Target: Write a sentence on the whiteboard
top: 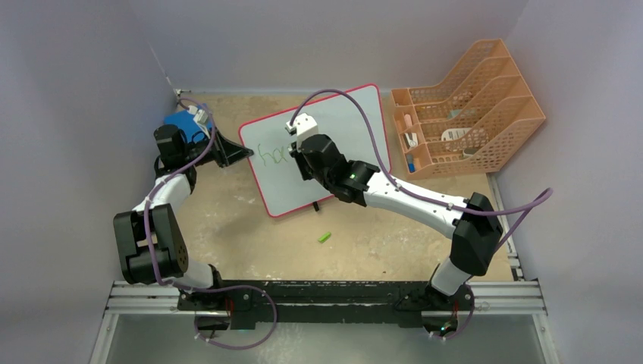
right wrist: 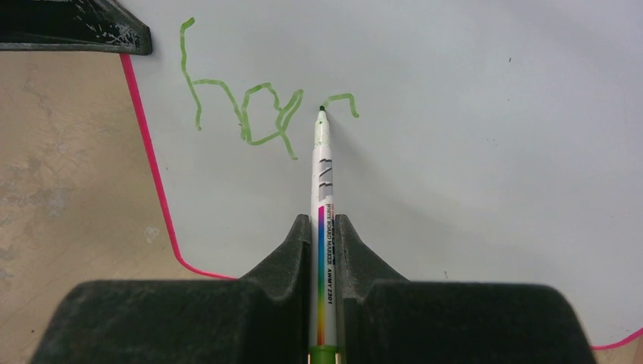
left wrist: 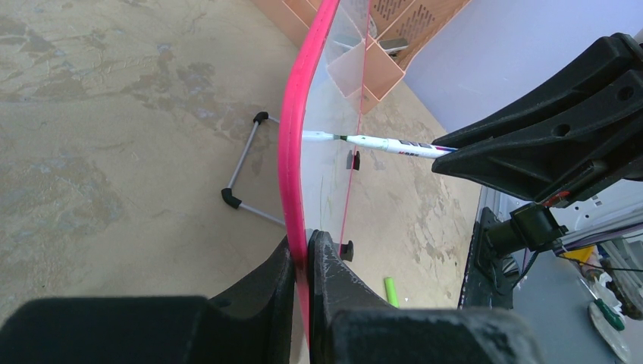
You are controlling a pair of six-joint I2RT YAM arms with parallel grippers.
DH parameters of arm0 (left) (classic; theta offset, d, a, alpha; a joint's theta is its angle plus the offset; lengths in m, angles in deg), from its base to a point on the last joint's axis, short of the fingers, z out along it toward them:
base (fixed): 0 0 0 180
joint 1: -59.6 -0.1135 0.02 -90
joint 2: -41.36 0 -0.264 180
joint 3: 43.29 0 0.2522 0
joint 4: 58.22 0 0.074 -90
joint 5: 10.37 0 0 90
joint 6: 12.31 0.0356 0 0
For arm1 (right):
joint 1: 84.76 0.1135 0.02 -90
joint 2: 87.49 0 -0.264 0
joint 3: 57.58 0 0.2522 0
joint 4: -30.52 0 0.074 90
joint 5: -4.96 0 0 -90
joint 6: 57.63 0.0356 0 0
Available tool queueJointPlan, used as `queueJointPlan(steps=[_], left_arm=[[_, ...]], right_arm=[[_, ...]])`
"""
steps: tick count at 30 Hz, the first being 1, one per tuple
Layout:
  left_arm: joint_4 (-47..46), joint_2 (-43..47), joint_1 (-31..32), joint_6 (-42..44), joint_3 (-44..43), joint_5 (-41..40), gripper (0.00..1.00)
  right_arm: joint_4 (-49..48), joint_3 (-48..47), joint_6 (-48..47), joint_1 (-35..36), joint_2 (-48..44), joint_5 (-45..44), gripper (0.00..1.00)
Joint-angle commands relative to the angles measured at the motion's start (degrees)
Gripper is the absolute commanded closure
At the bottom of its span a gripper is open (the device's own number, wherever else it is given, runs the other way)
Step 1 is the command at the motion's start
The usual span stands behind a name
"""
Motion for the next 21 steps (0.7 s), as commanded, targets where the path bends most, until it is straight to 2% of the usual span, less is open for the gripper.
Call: queueJointPlan(steps=[1, 21], left_arm=[[0.6, 0.9, 1.0, 2.6, -1.1, -0.1, 1.0], [0.5, 0.8, 1.1, 2.5, -1.1, -0.1, 1.0]], right_arm=[[0.8, 0.4, -0.4, 0.2, -0.4, 0.7, 1.0], [3.3, 1.5, 0.3, 0.6, -0.9, 1.7, 1.0]])
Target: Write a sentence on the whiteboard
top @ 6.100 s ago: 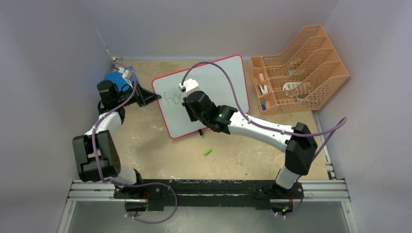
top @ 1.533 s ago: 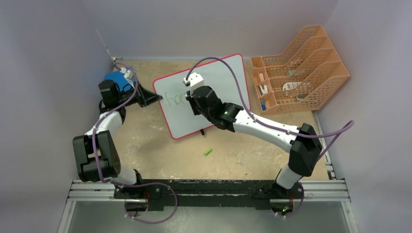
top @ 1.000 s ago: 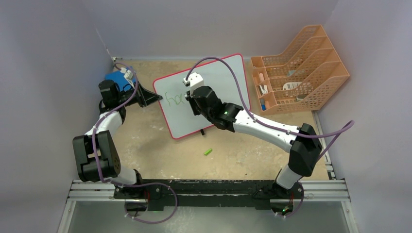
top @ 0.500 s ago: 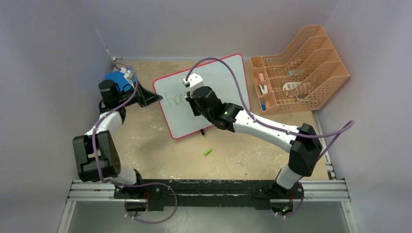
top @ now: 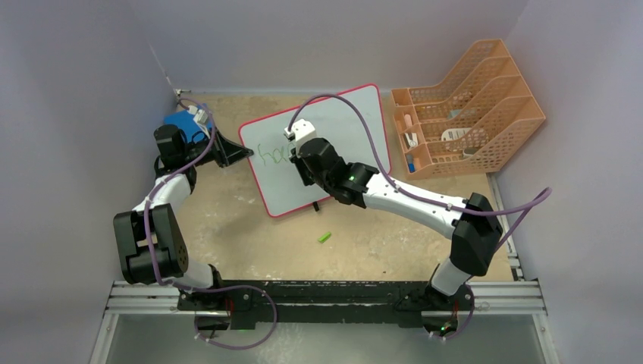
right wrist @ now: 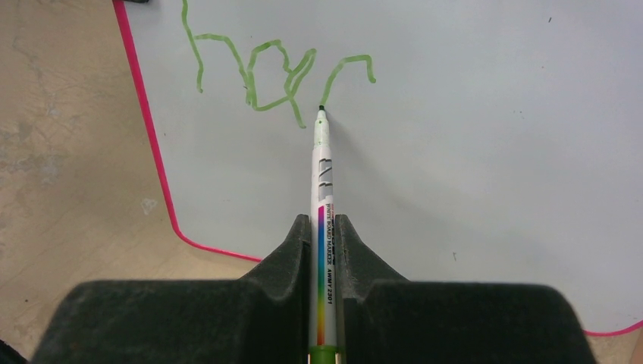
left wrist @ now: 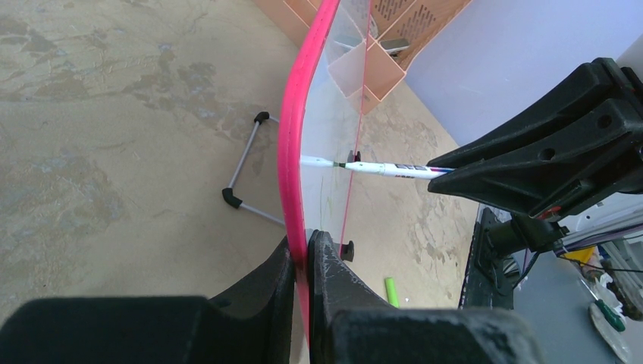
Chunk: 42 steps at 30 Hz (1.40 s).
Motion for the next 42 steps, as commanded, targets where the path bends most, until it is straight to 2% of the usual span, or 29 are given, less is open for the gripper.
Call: queueJointPlan(steps=[1, 16, 25, 42], left_arm=[[0.4, 0.8, 1.1, 2.4, -1.1, 0.0, 1.0], [0.4, 0.8, 1.2, 2.4, -1.0, 0.1, 1.0], [0.4, 0.9, 1.2, 2.4, -1.0, 0.1, 1.0], [0.7, 1.0, 1.3, 2.7, -1.1, 0.0, 1.0]], right_arm=[[0.8, 0.8, 0.3, 0.1, -0.9, 0.6, 1.0], [2.4, 2.9, 1.6, 0.9, -2.2, 1.6, 1.0], [-0.3, 2.1, 2.6, 0.7, -6.3, 3.2, 1.0], [-3.8, -0.4, 3.7, -2.4, -5.1, -2.1, 1.0]])
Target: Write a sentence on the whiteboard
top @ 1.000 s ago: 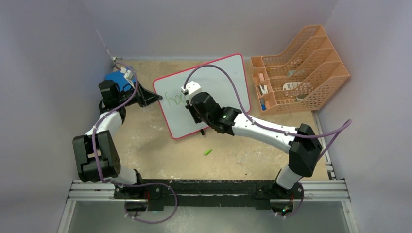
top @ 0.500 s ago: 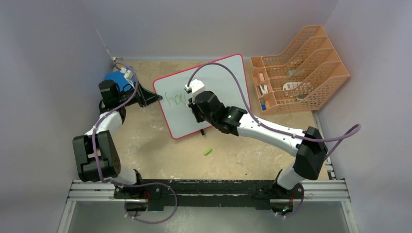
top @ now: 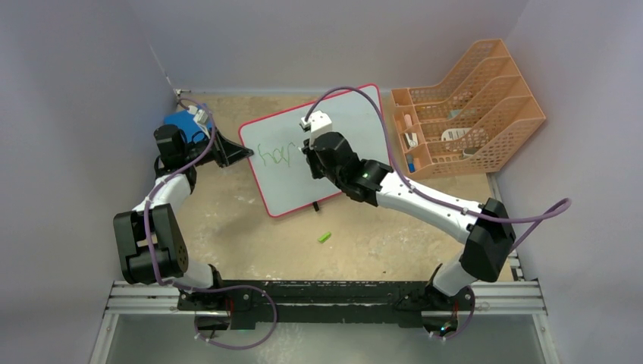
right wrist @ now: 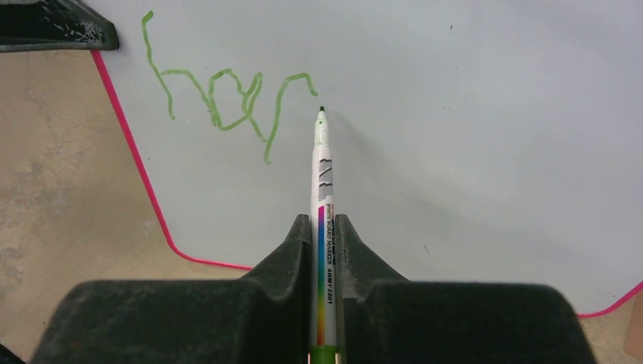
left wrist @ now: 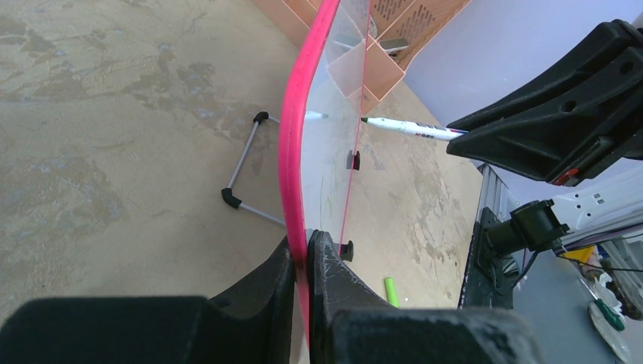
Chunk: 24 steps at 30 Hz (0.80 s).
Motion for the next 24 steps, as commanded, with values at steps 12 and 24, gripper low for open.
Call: queueJointPlan(steps=[12, 24], left_arm=[[0.7, 1.0, 1.3, 2.7, -1.2, -0.1, 1.0], [0.6, 0.9, 1.3, 2.7, -1.1, -0.1, 1.0]], right_arm=[[-3.5, -4.0, 0.1, -0.3, 1.3, -1.0, 1.0], [-3.4, -4.2, 0.0, -0.4, 2.3, -1.0, 1.0]])
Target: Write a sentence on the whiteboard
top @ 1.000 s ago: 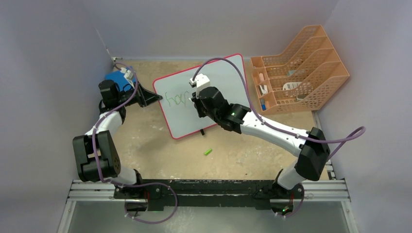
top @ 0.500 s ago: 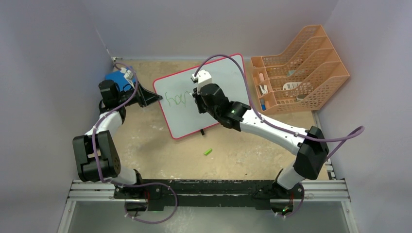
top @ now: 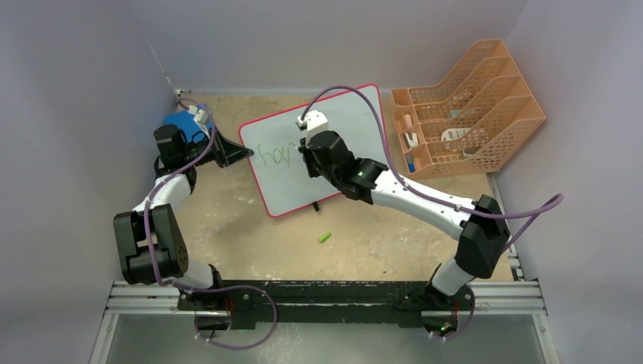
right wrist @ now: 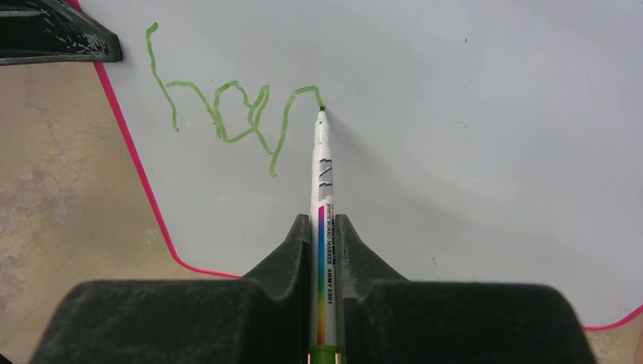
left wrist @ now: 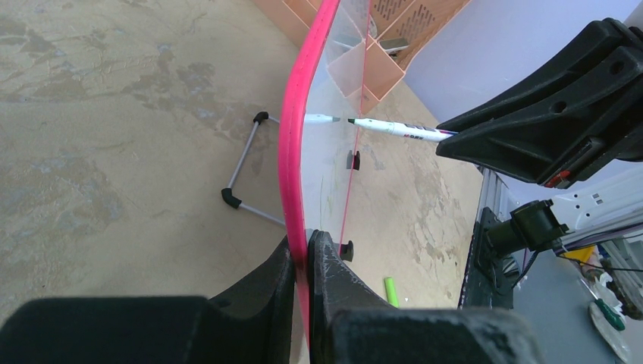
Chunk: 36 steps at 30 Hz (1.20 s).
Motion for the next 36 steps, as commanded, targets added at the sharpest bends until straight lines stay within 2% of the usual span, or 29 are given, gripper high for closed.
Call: queueJointPlan(steps=[1, 36], left_arm=[[0.6, 0.9, 1.3, 2.7, -1.1, -0.1, 1.0], [0.7, 1.1, 1.3, 2.8, -1.1, -0.1, 1.0]], right_arm=[[-2.3, -2.7, 0.0, -0.1, 0.1, -1.0, 1.0], [-0.9, -2.4, 0.7, -0.4, 0.3, -2.4, 1.0]])
